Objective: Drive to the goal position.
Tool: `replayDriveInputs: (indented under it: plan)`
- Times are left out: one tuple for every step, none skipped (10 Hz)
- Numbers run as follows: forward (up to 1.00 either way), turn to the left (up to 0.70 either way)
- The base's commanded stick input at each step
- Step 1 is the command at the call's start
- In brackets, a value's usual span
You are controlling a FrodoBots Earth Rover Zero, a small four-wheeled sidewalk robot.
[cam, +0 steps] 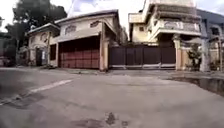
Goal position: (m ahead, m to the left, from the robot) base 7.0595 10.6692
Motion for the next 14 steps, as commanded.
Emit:
replayDriveInputs:
  plan:
    - [0.7,0.27]
    - [0.7,0.27]
    - [0.7,0.27]
    - [0.7,0.27]
    - [0.7,0.27]
    - [0.7,0.27]
    - [0.7,0.27]
    - [0.7,0.27]
    - [0.7,0.27]
    - [0.7,0.27]
    - [0.7,0.27]
    - [0.7,0.27]
    - [0.7,0.27]
    - [0.7,0.1]
